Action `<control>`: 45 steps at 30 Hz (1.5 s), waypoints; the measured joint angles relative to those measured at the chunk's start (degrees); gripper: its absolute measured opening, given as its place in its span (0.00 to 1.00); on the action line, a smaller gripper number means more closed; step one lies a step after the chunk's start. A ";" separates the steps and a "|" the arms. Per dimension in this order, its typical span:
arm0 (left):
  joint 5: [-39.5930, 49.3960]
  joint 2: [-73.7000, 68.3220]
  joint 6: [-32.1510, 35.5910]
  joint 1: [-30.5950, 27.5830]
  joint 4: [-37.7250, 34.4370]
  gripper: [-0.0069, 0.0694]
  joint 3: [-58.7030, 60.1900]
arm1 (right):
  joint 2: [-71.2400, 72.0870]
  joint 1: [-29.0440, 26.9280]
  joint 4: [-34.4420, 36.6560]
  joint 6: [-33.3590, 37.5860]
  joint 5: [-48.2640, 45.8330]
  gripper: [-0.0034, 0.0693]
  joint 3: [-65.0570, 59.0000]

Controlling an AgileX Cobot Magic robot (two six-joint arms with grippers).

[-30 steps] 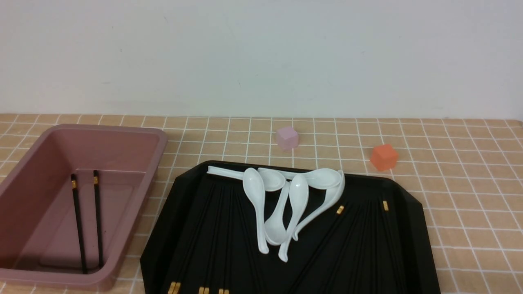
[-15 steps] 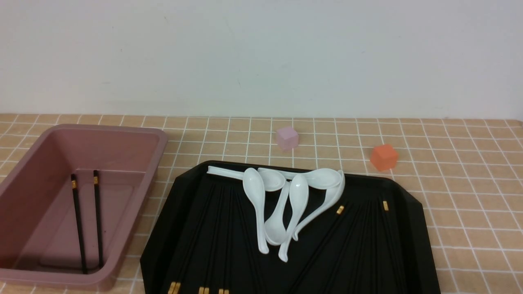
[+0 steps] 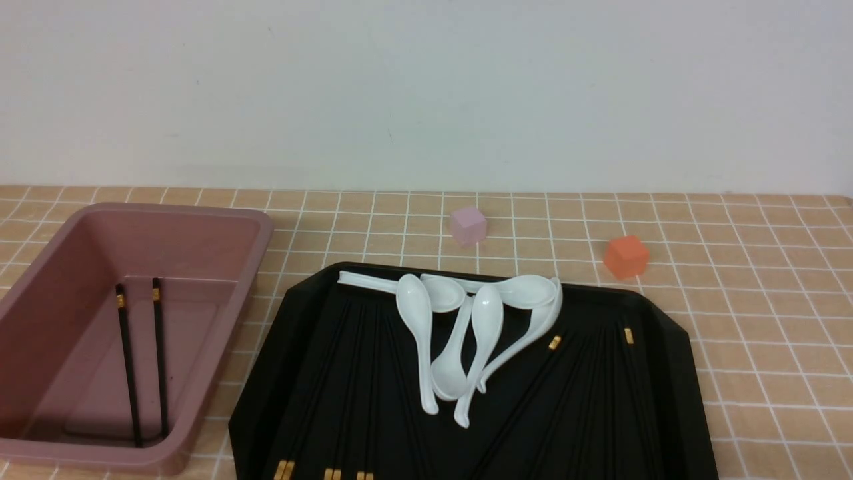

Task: On brown tablecloth take chopsticks from black tray and put them in box.
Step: 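Reach over to the black tray and grasp a pair of chopsticks with the left gripper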

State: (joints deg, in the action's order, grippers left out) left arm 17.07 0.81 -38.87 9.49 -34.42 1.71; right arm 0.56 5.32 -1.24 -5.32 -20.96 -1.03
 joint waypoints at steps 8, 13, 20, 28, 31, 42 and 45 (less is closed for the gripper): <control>-7.93 -0.05 -0.19 0.00 -10.29 0.20 -1.40 | 0.00 0.00 0.05 0.00 0.00 0.38 0.00; -8.88 -1.87 9.50 0.00 -8.56 0.07 -14.11 | 0.00 0.00 0.05 0.00 0.00 0.38 0.00; 20.83 -31.09 17.67 0.00 3.18 0.07 -35.48 | 0.00 0.00 0.05 0.00 0.00 0.38 0.00; 42.65 -63.44 27.94 1.85 8.28 0.07 -49.22 | 0.00 0.00 0.00 0.00 0.00 0.38 0.00; 41.72 -69.99 28.51 6.63 8.01 0.07 -51.57 | 0.00 0.00 0.00 0.00 0.00 0.38 0.00; 35.26 -88.97 10.88 19.72 31.05 0.14 -61.50 | 0.00 0.00 0.00 0.00 0.00 0.38 0.00; 34.43 -92.68 8.47 20.00 35.67 0.25 -62.99 | 0.00 0.00 0.00 0.00 0.00 0.38 0.00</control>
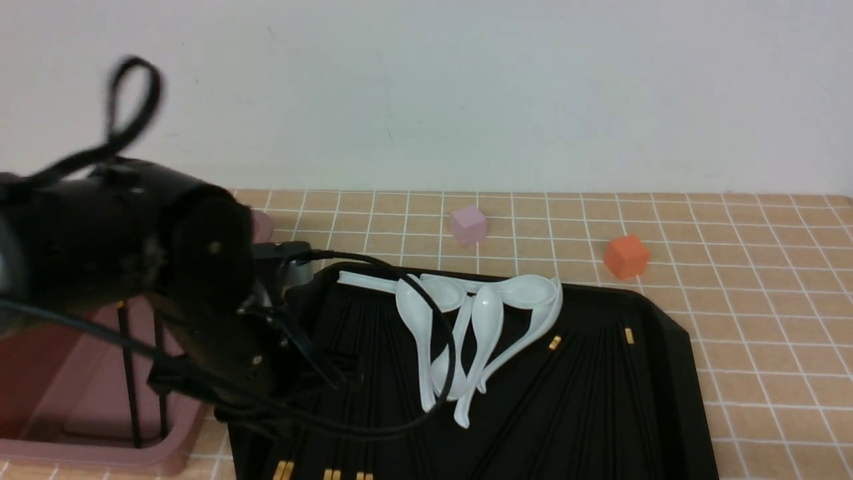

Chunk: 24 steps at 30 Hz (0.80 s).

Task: On brown tablecloth take chopsticks from black tray and put them in box.
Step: 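Reach over to the black tray and grasp a pair of chopsticks with the left gripper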

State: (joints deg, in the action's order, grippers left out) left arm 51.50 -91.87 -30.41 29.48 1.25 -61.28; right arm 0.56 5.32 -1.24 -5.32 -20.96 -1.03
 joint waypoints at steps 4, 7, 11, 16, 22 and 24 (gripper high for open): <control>-0.33 -4.94 -0.22 0.00 2.45 0.42 -2.62 | 0.00 0.00 0.00 0.00 0.00 0.38 0.00; -0.51 -8.42 1.49 0.00 2.76 0.50 -4.58 | 0.00 0.00 0.00 0.00 0.00 0.38 0.00; -1.74 -12.39 3.34 0.00 3.29 0.53 -6.46 | 0.00 0.00 0.00 0.00 0.00 0.38 0.00; -3.67 -14.97 3.62 0.00 6.71 0.53 -6.65 | 0.00 0.00 0.00 0.00 0.00 0.38 0.00; -5.90 -16.68 3.62 0.00 8.40 0.51 -6.65 | 0.00 0.00 0.00 0.00 0.00 0.38 0.00; -6.51 -17.49 3.62 0.00 8.23 0.50 -6.65 | 0.00 0.00 -0.05 0.00 0.00 0.38 0.00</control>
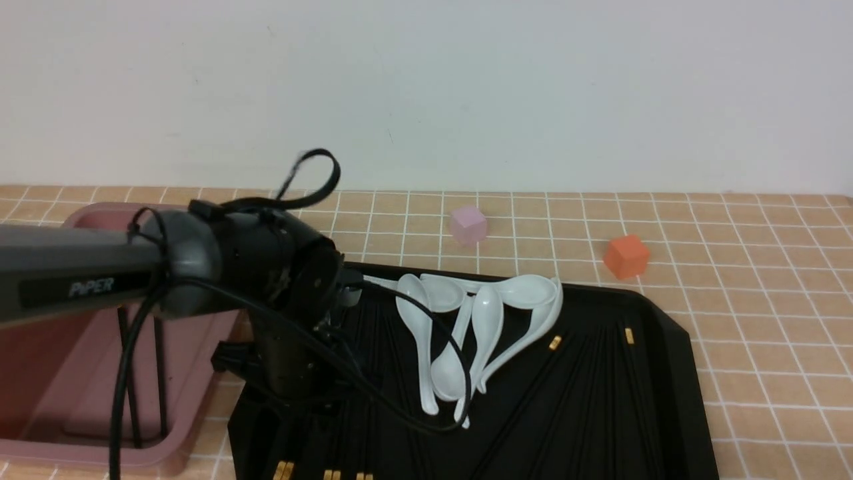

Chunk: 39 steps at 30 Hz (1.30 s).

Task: On brown tablecloth take chopsticks from black tray and put them in box.
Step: 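Reach over to the black tray and grasp a pair of chopsticks with the left gripper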

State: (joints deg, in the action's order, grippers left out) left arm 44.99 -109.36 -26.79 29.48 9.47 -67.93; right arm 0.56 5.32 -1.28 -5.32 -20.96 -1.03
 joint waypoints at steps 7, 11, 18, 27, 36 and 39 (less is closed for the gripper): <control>-0.41 -1.47 0.00 0.00 -0.34 0.44 -0.58 | 0.00 0.00 0.05 0.00 0.00 0.38 0.00; -0.47 -1.58 0.00 0.00 -0.69 0.39 -0.65 | 0.00 0.00 0.05 0.00 0.00 0.38 0.00; -0.42 -2.15 0.00 0.18 -0.84 0.23 -1.06 | 0.00 0.00 0.05 0.00 0.00 0.38 0.00; 0.68 -1.01 -0.64 0.18 -0.16 0.23 -0.84 | 0.00 0.00 0.00 0.00 0.00 0.38 0.00; 3.74 11.95 -4.00 0.09 0.55 0.23 -2.16 | 0.00 0.00 0.05 0.00 0.00 0.38 0.00; 8.45 17.24 -5.14 0.09 2.34 0.23 -6.47 | 0.00 0.00 0.05 0.00 0.00 0.38 0.00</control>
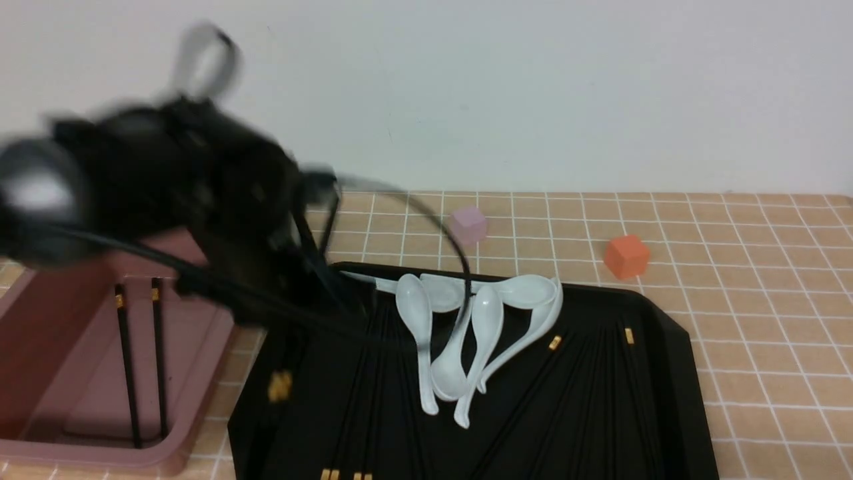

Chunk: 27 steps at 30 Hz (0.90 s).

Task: On brown tablecloth take chopsticks from black tray and put them in box.
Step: 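Reach over to the black tray and grasp a pair of chopsticks with the left gripper, then place the chopsticks into the pink bin with the left gripper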

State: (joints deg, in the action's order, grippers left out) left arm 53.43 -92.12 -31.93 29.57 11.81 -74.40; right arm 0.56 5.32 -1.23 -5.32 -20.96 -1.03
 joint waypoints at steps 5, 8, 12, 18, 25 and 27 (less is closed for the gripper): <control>7.21 7.18 -0.01 -1.16 9.51 0.23 -7.26 | 0.00 0.00 0.00 0.00 0.00 0.38 0.00; 10.15 8.94 0.35 -4.74 11.95 0.23 -7.49 | 0.00 0.00 0.00 0.00 0.00 0.38 0.00; 7.94 8.60 3.43 -13.68 9.62 0.23 -1.99 | 0.00 0.00 0.00 0.05 0.00 0.38 0.00; -4.70 4.76 5.20 -24.12 4.08 0.23 5.68 | 0.00 0.00 0.00 0.05 0.00 0.38 0.00; -12.79 -2.96 4.40 -26.92 2.88 0.23 7.06 | 0.00 0.00 0.00 0.05 0.00 0.38 0.00; -13.54 -4.93 3.63 -26.92 2.47 0.23 7.06 | 0.00 0.00 -0.06 0.05 0.00 0.38 0.00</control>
State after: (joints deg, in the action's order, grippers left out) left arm 39.89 -97.05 -28.30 2.64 14.28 -67.34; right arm 0.56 5.32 -1.29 -5.27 -20.96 -1.03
